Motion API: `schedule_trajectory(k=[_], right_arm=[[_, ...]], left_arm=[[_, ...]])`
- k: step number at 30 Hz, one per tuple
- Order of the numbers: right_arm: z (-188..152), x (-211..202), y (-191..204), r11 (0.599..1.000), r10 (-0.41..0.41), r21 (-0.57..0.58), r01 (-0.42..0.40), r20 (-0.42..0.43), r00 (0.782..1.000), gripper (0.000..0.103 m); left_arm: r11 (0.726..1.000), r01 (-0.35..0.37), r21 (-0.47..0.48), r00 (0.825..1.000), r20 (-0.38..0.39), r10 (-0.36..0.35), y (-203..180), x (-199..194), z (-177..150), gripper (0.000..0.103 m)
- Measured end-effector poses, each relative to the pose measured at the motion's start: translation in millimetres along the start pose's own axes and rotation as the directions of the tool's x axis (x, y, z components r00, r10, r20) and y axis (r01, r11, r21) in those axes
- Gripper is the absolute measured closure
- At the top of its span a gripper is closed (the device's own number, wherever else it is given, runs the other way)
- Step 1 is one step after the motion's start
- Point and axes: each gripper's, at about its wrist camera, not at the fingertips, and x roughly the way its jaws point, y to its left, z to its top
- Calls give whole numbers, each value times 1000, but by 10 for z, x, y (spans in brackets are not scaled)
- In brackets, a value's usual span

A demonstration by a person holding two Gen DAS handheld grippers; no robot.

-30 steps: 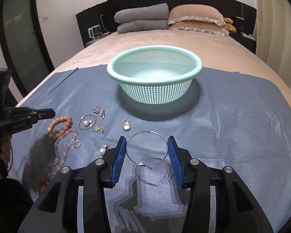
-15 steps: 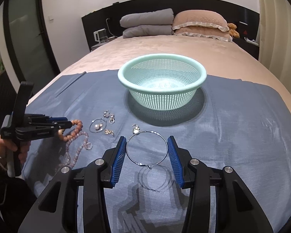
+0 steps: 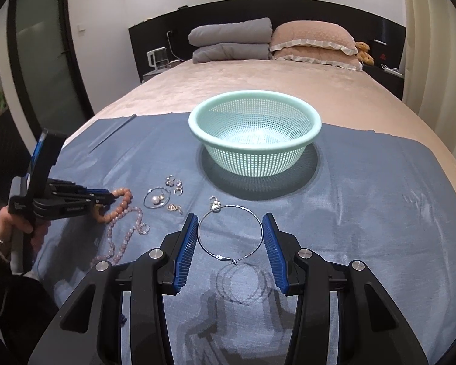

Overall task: Organize jewelry
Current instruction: 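Carry the bracelet and hoop to the green basket and open both tools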

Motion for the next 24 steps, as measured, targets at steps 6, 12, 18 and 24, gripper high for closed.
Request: schedule_trajectory(k=[6,12,18,24], right_arm=[[266,-190,-48,1000,12,-4,-12,73,997,62],[674,-401,-131,1000,4,-23,0,170,985,62],[1122,-460,-228,998,-14,-62,29,225,974,62],[1421,-243,-347,995,-21,-94,44,231,973,62]], left_arm=[[985,171,4,984,50,-171,-197,-564,274,91],[973,187,136,966,154,-208,-485,-1182,818,91],[974,96,205,967,214,-140,-753,-1398,1394,91],[963,132,233,961,207,-182,-970,-1183,1915,91]])
